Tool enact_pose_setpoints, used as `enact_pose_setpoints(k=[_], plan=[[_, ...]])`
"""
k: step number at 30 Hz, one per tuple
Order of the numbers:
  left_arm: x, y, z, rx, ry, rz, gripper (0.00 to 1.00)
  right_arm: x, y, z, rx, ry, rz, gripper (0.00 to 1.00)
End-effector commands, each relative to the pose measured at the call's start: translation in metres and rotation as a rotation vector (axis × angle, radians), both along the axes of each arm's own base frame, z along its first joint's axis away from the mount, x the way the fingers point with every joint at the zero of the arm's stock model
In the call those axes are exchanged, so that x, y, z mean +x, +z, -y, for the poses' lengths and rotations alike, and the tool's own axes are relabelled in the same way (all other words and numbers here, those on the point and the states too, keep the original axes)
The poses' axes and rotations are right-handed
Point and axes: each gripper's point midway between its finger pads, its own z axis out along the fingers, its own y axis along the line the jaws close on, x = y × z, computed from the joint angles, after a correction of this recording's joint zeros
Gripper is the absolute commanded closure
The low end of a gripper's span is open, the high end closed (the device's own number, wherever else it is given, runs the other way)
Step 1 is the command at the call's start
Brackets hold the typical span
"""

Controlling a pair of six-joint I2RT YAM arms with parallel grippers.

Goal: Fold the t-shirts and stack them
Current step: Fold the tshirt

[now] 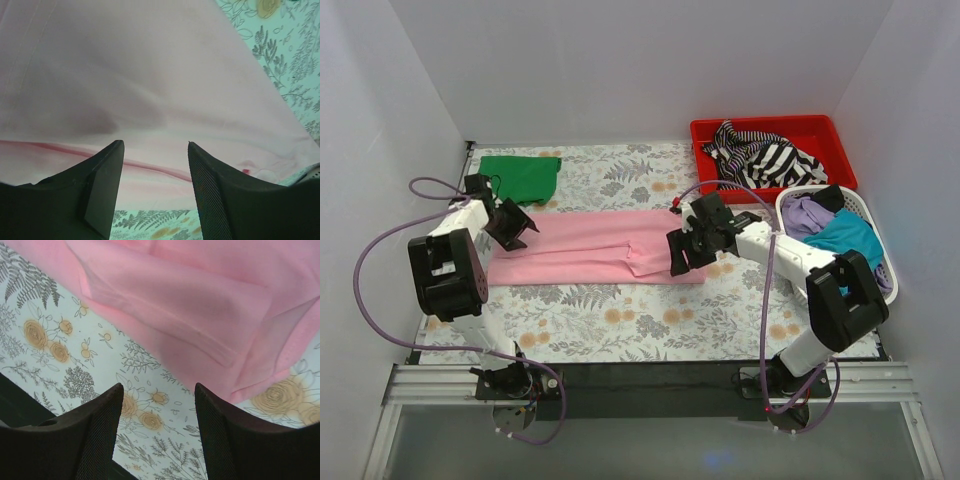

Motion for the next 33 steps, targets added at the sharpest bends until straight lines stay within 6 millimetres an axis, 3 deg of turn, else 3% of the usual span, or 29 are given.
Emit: enact_pose_setpoints(k=[1,8,18,33], plan=[[0.015,0.01,0.004,-0.032,-0.004,0.092,0.48,-0.009,-0.002,-0.025,0.073,0.046,-0.013,0.35],[0.009,-0.001,0.004,-0.023,-0.012,0.092,0.48,0.001,-0.012,-0.036,0.064,0.021,-0.001,0.35],[0.014,0.007,-0.008,0.057,-0.015,0.137,0.49,0.013,-0.027,-0.067,0.004,0.069,0.038,0.37],[0.01,0.007,-0.008,0.07,-0.03,0.141,0.49,0.044,-0.046,-0.053,-0.293,-0.021,0.198,0.41]])
